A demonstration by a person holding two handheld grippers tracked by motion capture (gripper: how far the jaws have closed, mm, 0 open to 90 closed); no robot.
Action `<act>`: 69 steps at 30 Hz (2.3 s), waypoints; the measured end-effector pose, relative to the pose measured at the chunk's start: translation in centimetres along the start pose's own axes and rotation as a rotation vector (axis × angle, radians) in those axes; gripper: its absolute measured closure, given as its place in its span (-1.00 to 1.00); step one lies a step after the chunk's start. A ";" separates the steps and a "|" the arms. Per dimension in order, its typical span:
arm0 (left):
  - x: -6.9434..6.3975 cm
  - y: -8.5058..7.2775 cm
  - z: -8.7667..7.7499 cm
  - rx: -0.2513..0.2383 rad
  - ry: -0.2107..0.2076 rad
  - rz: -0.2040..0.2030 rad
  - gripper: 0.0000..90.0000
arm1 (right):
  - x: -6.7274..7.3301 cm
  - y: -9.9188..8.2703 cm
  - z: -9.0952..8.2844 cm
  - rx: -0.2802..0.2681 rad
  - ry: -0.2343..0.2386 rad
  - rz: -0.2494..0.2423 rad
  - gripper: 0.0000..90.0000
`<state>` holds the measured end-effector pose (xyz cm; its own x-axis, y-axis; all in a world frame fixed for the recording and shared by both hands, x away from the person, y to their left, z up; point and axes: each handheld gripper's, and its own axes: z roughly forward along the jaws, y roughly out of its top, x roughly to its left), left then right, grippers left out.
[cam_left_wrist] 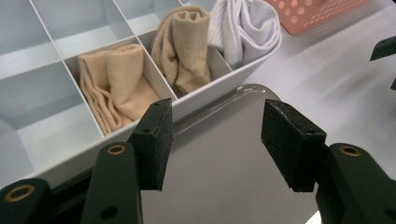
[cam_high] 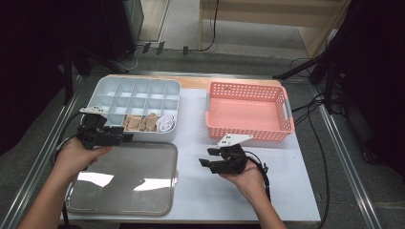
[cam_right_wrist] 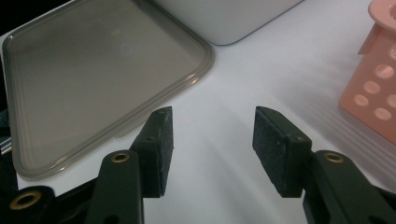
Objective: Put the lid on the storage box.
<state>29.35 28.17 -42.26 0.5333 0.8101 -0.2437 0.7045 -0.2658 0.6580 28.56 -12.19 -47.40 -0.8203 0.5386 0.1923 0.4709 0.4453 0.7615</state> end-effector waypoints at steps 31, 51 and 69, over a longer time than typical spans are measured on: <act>1.0 -6.8 -3.0 -0.036 0.031 -0.105 0.10 | 2.3 1.1 2.1 0.033 -0.058 0.028 0.13; 2.2 -9.7 -4.2 -0.031 0.077 -0.142 0.15 | 3.7 0.7 3.4 0.068 -0.105 0.076 0.22; 3.6 -11.1 -5.4 -0.006 0.122 -0.163 0.11 | 6.6 -0.4 5.1 0.060 -0.240 0.205 0.24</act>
<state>20.91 36.90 -46.61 0.3515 0.8995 -0.2595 0.7738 -0.1231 0.6214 24.61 -5.20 -49.57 -0.6101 0.7713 0.1811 0.6425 0.3479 0.6828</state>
